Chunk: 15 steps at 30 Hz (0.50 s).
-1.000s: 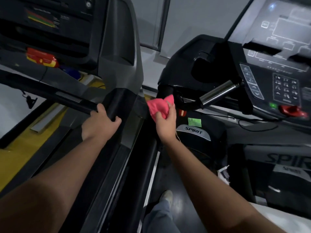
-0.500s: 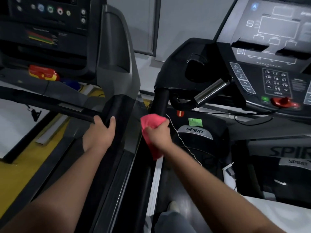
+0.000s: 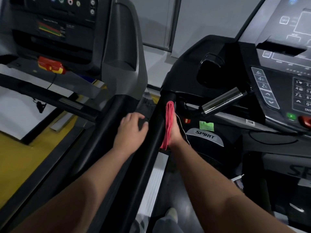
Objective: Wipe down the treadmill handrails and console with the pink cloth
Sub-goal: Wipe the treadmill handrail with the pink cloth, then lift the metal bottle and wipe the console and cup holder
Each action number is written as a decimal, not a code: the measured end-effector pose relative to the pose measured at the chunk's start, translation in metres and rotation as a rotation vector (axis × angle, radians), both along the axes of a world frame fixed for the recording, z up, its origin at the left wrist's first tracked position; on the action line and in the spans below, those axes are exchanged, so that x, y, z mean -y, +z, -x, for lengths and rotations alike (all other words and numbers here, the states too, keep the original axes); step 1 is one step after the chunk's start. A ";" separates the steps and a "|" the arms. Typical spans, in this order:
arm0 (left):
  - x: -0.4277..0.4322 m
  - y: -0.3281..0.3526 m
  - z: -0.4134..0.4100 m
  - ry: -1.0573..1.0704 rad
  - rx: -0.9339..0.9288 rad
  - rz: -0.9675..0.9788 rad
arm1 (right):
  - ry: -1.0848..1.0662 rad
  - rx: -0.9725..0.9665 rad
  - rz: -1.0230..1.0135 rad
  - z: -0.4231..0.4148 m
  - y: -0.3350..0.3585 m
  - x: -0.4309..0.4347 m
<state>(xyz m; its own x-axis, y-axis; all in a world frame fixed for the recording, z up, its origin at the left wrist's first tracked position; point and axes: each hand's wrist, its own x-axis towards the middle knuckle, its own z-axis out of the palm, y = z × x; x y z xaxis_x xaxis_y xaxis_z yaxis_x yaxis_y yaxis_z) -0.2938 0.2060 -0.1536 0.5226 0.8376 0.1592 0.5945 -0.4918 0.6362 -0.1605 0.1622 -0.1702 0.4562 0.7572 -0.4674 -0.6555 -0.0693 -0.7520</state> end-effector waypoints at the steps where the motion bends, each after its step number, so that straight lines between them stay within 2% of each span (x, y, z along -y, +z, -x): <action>1: 0.006 -0.001 -0.012 -0.005 -0.003 0.075 | 0.009 -0.080 0.018 0.004 -0.004 0.003; 4: 0.017 -0.001 -0.037 0.012 -0.035 0.214 | 0.061 -0.244 0.104 0.017 -0.028 0.016; 8: 0.014 0.004 -0.061 0.033 -0.091 0.271 | 0.322 -0.257 0.248 0.026 -0.027 0.033; 10: 0.009 0.007 -0.074 0.045 -0.131 0.268 | 0.387 -0.207 0.309 0.016 -0.020 0.033; 15: -0.008 0.005 -0.101 0.095 -0.175 0.355 | 0.259 0.095 0.279 -0.004 -0.007 0.026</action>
